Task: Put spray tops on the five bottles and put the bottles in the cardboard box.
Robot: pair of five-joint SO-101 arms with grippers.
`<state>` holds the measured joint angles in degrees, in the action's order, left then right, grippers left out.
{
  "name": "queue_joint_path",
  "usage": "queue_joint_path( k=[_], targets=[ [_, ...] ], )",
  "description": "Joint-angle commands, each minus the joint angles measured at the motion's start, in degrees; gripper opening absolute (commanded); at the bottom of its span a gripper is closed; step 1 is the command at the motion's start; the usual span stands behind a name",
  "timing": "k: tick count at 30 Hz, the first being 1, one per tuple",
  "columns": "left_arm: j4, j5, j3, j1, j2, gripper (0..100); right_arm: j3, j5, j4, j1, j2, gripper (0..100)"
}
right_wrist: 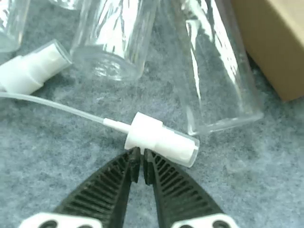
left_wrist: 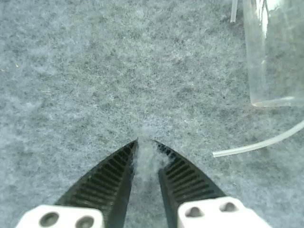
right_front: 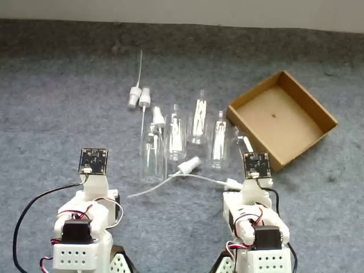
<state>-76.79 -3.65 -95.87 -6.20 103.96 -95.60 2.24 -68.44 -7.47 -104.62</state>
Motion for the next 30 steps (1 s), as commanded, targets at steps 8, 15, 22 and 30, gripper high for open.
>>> queue_joint_path(
  k=[8, 15, 22, 30],
  targets=[
    [-0.2, 0.4, -1.3, 1.2, 0.3, 0, -6.5, 12.5, 11.4, 11.0, -0.7, 0.9],
    [-0.2, 0.4, -1.3, 1.2, 0.3, 0, -6.5, 31.3, 10.5, 14.4, -0.7, 0.9],
    [-0.2, 0.4, -1.3, 1.2, 0.3, 0, 0.1, 31.4, 3.6, 14.0, -0.7, 0.8],
    [-0.2, 0.4, -1.3, 1.2, 0.3, 0, 12.4, 31.8, -5.1, 11.2, 0.0, 1.1]
  ],
)
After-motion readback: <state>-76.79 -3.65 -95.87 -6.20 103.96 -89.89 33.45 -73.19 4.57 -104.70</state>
